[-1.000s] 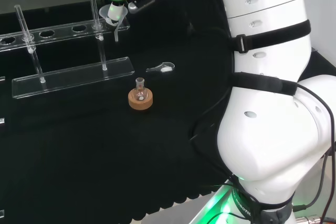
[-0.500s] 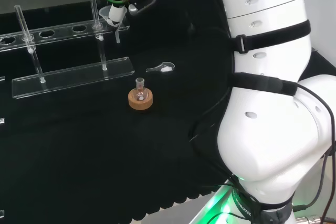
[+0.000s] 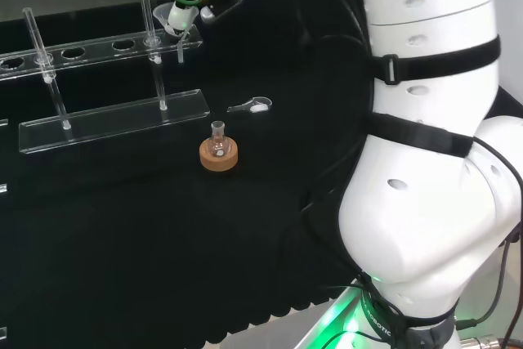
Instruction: Pick up the funnel from the transparent funnel stand.
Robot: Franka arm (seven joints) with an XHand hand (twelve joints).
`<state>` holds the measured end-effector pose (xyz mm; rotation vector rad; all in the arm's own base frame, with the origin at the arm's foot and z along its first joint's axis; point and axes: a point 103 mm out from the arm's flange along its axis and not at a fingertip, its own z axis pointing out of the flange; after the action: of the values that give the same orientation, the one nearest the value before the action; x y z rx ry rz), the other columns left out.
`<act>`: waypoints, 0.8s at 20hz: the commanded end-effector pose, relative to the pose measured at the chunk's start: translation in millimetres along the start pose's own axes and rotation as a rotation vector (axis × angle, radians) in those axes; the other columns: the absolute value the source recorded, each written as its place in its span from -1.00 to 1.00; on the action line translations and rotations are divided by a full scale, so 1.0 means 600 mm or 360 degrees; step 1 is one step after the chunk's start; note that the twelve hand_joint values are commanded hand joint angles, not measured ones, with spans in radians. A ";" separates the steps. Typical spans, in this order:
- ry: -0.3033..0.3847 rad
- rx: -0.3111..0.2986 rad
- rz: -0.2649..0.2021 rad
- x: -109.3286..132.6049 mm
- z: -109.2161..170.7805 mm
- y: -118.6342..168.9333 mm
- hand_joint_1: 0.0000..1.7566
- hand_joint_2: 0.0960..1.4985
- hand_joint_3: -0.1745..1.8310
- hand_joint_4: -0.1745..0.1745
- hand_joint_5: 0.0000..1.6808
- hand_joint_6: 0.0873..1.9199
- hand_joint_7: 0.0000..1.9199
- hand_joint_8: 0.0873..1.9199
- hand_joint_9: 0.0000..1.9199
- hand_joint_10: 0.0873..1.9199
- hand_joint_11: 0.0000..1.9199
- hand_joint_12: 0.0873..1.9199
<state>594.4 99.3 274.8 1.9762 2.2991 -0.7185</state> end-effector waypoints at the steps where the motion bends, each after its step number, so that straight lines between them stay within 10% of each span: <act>1: -0.0070 -0.0304 0.0085 0.000 -0.074 -0.049 -0.24 0.06 -0.38 -0.28 -0.14 -0.60 -0.26 -0.29 -0.12 -0.51 -0.50 0.34; 16: -0.0117 -0.0321 0.0255 0.004 -0.141 -0.235 -0.22 0.04 -0.35 -0.20 -0.21 -0.37 -0.28 -0.29 -0.07 -0.52 -0.46 0.32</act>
<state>533.1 118.0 375.7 1.9318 2.1466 -0.4877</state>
